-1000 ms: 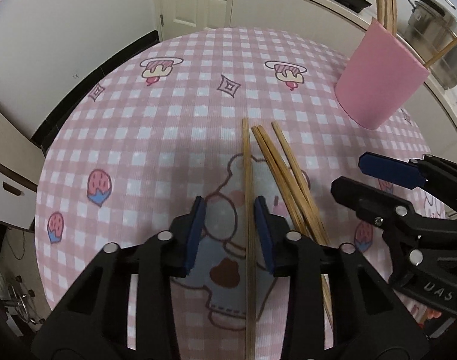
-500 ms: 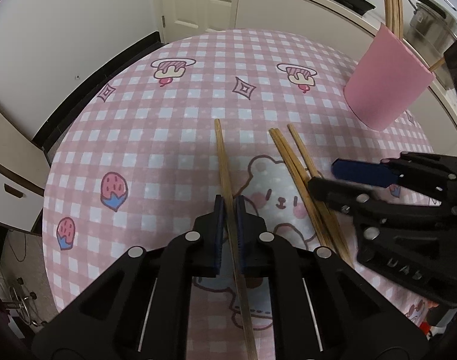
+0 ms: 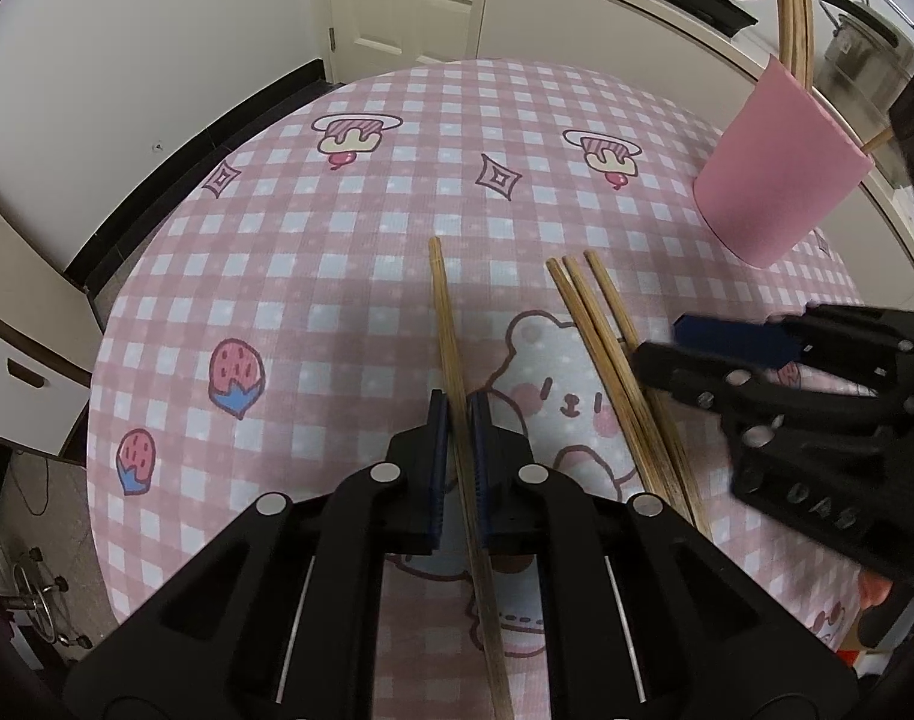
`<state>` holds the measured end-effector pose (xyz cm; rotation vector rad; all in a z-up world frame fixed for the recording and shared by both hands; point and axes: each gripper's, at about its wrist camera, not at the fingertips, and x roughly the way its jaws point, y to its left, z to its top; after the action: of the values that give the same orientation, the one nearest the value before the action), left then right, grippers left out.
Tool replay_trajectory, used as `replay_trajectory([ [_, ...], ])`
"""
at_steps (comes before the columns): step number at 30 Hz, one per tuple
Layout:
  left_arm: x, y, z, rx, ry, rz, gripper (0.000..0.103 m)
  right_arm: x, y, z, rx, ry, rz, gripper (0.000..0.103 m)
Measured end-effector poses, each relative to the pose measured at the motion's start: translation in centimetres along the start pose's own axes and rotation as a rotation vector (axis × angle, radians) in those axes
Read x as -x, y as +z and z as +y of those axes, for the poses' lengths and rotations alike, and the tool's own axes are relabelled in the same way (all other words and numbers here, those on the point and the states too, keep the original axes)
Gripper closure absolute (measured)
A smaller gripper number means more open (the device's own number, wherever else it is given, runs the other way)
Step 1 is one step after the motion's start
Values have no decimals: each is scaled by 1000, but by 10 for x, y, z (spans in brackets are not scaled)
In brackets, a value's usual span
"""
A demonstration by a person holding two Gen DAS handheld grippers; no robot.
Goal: Organize utensils
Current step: 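Close the right gripper on one wooden chopstick, then lift the chopstick with the right gripper and carry it over the pink cup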
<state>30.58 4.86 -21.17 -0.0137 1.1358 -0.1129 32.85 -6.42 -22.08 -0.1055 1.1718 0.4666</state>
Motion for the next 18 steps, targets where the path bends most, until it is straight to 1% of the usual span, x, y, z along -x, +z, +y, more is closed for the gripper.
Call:
replay_trajectory([
  [2,1,0,2,-1,1,1,95,-1,-1,3,15,-17,-5,82],
  [4,0,1,0,1,2,-1,95,-2,0,6,32,-31,-6,85],
  [6,2,1,0,11,3,-13,95,-3,0,9,50,-58,-11,96],
  [10,16,2,-3,18,-12,-56,96,-1,-2,7,58,-64,-25,97],
  [12,27,2,-6,12,-14,-78,96,4,-4,5,50,-53,-44,99],
  [18,67,4,-15,15,-42,-153,96,45,-9,6,51,-19,-147,99],
])
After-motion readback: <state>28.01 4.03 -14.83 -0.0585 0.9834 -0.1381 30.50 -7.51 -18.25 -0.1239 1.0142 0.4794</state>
